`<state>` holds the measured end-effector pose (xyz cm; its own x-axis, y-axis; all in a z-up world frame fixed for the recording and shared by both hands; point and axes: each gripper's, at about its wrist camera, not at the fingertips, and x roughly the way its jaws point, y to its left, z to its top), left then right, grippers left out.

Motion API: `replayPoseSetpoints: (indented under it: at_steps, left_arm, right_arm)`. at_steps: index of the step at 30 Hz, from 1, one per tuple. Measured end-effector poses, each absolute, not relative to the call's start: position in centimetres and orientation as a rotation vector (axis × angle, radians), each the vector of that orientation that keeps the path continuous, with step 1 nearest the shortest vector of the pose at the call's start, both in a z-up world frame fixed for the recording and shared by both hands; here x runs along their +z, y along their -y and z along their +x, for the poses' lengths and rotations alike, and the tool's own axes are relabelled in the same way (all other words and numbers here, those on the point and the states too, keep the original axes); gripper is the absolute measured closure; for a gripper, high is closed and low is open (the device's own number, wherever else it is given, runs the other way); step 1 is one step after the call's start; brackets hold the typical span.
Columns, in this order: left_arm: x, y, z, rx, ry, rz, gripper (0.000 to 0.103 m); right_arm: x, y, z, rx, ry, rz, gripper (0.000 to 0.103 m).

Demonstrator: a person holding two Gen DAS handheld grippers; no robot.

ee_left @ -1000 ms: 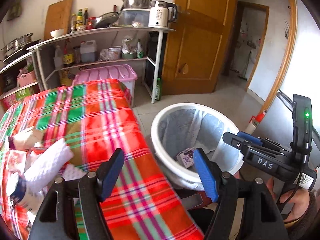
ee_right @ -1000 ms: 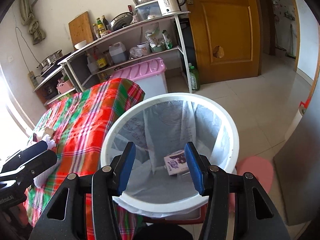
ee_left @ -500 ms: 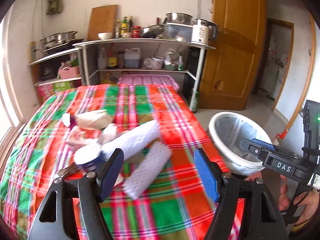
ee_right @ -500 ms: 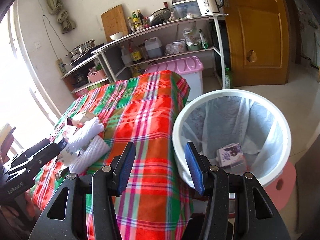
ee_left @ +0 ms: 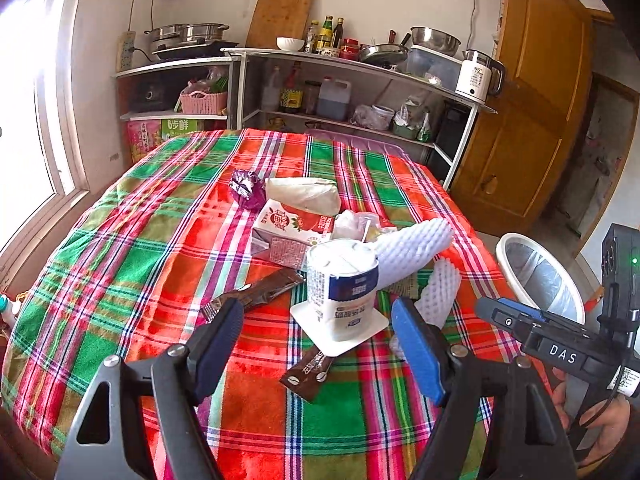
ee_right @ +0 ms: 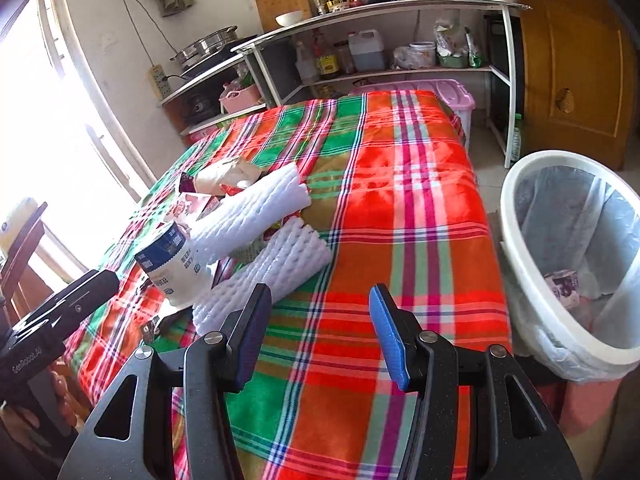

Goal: Collect trash
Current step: 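Grasp the white yogurt cup with the left tool while the right tool grasps a white foam net, then carry the yogurt cup and foam net over the bin and open both tools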

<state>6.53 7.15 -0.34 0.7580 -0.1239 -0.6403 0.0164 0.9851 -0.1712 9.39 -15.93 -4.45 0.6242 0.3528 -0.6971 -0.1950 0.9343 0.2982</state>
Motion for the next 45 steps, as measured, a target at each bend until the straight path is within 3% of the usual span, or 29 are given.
replayPoseSetpoints:
  at_steps: [22, 27, 32, 45]
  left_arm:
    - [-2.8, -6.8, 11.0, -0.175, -0.78, -0.169, 0.025]
    - [-3.0, -6.8, 11.5, -0.181, -0.794, -0.184, 0.031]
    - [-3.0, -6.8, 11.7, -0.195, -0.804, -0.201, 0.048]
    - [-1.2, -6.8, 10.5, -0.189, -0.76, -0.211, 0.049]
  right_arm:
    - [-6.0, 12.0, 12.6, 0.313, -0.903, 0.254, 0.047]
    - [-6.2, 12.0, 13.1, 0.324, -0.907, 0.267, 0.063]
    - [-5.8, 12.2, 13.0, 0.344, -0.886, 0.28, 0.079]
    - [-5.0, 13.6, 12.0, 0.355, -0.84, 0.309, 0.089]
